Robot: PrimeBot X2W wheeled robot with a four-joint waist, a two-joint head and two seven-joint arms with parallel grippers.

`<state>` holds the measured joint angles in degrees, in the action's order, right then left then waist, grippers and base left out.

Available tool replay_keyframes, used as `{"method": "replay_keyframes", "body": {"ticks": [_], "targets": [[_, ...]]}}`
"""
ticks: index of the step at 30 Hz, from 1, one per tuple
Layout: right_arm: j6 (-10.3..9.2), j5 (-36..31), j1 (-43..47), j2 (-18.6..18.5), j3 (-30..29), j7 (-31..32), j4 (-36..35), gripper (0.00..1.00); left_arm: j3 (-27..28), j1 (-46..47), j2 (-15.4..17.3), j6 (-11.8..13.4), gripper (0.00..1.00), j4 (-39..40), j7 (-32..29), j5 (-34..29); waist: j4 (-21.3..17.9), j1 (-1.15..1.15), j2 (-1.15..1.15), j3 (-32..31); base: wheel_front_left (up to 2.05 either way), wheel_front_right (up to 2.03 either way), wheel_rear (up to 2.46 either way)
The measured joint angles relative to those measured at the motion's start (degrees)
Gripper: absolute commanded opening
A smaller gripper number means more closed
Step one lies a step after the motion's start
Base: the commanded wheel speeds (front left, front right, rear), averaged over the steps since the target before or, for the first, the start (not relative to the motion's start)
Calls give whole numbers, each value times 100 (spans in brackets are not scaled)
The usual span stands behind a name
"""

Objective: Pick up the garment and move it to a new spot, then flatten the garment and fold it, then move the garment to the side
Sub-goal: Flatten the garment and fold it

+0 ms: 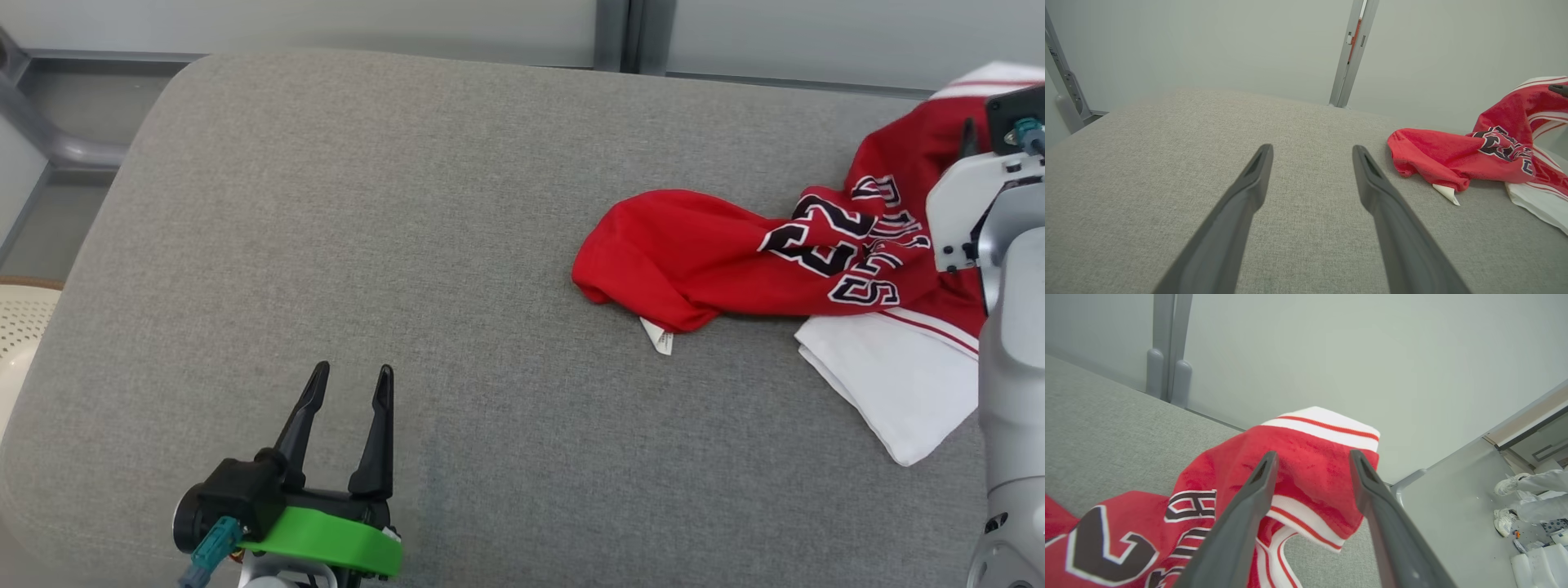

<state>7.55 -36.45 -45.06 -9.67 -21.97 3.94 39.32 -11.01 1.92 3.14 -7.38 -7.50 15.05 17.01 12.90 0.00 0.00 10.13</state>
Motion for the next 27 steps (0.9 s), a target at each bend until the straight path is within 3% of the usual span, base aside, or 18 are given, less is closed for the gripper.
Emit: {"method": "replay_keyframes", "body": {"ticks": [6, 13, 16, 27], "targets": [[0, -19, -32, 214, -123, -113, 525, 100, 113, -12, -11, 0, 100, -8, -1, 0, 125, 0, 0, 22, 0, 0, 0], [0, 553, 655, 509, 34, -1416, 512, 100, 355, -237, -15, 0, 100, -7, 0, -21, -66, 0, 0, -176, 0, 0, 0], [0, 909, 1138, 601, 172, -1659, 361, 100, 458, -310, -18, 0, 100, 10, -1, -44, -249, 0, 0, -285, 0, 0, 0], [-1, 2561, 2380, 686, 583, -1154, 345, 100, 558, -398, -20, 0, 100, 42, 0, -51, -830, -1, 0, -549, 0, 0, 0]]}}
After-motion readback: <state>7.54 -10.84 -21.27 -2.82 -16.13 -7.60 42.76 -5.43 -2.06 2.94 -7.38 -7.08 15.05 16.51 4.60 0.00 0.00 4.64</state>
